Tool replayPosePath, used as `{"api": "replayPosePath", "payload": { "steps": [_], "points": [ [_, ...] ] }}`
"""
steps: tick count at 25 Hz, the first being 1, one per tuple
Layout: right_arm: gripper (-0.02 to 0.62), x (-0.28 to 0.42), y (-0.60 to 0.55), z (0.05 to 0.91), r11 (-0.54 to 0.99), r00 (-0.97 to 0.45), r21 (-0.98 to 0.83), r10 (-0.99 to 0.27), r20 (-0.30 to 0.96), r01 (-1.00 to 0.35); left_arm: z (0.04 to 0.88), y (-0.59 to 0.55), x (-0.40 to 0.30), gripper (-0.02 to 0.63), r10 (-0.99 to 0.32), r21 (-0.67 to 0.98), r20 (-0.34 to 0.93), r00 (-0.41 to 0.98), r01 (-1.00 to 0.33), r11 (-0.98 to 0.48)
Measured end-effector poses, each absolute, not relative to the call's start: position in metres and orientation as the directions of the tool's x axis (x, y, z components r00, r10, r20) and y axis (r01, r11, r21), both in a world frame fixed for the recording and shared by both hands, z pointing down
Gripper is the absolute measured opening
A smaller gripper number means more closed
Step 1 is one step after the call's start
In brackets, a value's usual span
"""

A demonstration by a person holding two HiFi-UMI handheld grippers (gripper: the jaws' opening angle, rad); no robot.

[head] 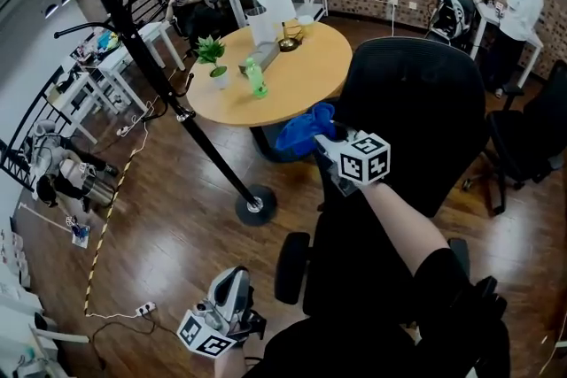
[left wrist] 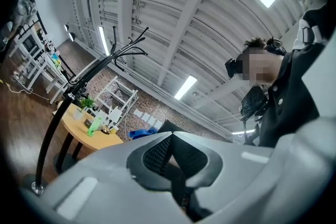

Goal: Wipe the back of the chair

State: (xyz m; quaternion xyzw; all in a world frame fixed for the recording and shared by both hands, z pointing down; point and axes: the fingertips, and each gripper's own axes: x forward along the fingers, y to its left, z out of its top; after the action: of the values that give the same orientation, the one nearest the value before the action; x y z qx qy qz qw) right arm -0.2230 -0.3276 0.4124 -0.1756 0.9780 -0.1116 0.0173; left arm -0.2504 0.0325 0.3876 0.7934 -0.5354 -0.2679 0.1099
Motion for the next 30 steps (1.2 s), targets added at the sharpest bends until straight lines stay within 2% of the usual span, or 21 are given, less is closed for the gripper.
{"api": "replayPosePath", "payload": {
  "steps": [2,4,13,21,27,30],
  "points": [
    [0.061,-0.195,-0.359,0.427,0.842,-0.883,-0.285,-0.467,0.039,-0.458,0.389,0.030,-0.249,-0.006,-0.910,0.465,-0.302,0.283,-0.790,-0.400],
    [0.061,-0.167,-0.379,0.434,0.798,-0.848,-0.315,-0.528,0.047,-0.514,0.391,0.022,-0.245,-0.006,-0.907,0.468,-0.299,0.297,-0.782,-0.411],
    [0.061,-0.028,-0.408,0.436,0.673,-0.722,-0.355,-0.691,0.009,-0.649,0.393,-0.022,-0.194,-0.006,-0.840,0.461,-0.311,0.445,-0.702,-0.543],
    [0.061,0.149,-0.422,0.433,0.465,-0.508,-0.384,-0.861,0.013,-0.798,0.378,-0.058,-0.130,-0.006,-0.744,0.450,-0.342,0.573,-0.595,-0.666],
    [0.061,0.244,-0.426,0.433,0.335,-0.373,-0.346,-0.926,0.049,-0.876,0.374,-0.075,-0.094,-0.006,-0.689,0.427,-0.338,0.641,-0.548,-0.719],
    [0.061,0.295,-0.422,0.432,0.199,-0.238,-0.356,-0.969,0.070,-0.913,0.375,-0.081,-0.089,-0.006,-0.673,0.431,-0.339,0.657,-0.528,-0.732]
  ]
}}
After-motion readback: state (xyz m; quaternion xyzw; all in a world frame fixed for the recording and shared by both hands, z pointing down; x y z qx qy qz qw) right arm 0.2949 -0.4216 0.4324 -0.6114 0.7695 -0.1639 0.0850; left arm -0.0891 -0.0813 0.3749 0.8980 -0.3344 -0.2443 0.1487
